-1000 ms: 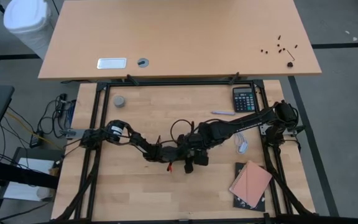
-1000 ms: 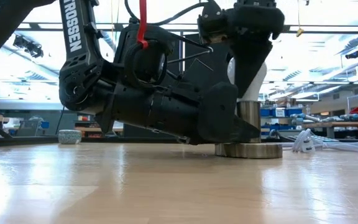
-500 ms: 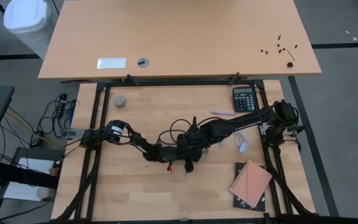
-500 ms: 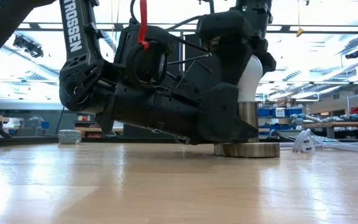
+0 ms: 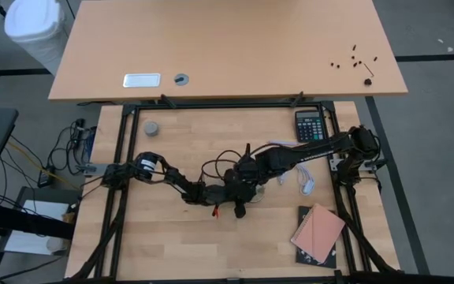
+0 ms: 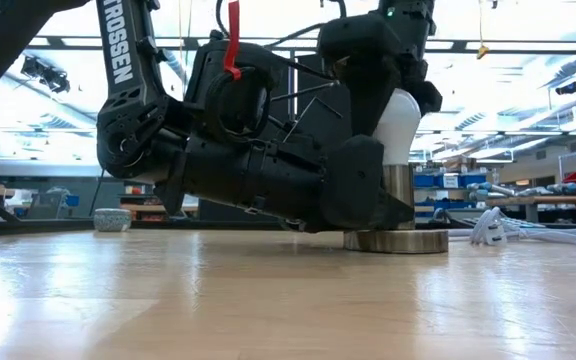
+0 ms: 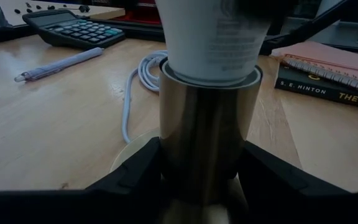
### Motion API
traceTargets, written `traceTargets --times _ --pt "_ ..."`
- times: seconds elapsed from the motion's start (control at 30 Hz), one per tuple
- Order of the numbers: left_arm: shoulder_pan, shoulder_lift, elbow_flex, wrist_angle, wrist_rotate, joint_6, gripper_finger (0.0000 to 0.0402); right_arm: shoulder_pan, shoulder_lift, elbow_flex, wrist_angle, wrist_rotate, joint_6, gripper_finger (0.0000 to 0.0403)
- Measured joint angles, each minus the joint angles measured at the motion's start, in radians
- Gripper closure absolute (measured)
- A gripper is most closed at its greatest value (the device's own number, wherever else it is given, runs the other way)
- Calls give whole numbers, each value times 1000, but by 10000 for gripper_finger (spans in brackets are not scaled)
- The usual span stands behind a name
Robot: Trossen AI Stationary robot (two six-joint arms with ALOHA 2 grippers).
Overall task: Screw lightbulb
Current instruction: Insert the lightbulb into the bronze lamp socket
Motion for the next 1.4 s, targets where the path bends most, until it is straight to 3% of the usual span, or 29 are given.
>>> traceTargets --times 0.27,0.53,0.73,1.0,1.13,1.27,1.4 --pt "0 0 0 -3 2 -16 208 0 -98 0 9 17 -36 69" --pt "-1 0 0 -6 11 3 208 43 -264 0 -9 171 -110 64" --pt "-1 -1 0 -5 166 73 208 177 -373 -145 23 320 -109 65" --pt "-2 -1 0 -7 225 104 208 344 -529 -573 378 346 -28 71" --pt "-2 -2 0 -10 225 112 208 391 -544 -746 590 372 -57 77" --pt "-2 -2 0 -9 224 112 208 389 -509 -861 832 381 -165 83" --pt "-2 -2 0 -7 224 113 208 367 -471 -888 978 420 -299 87"
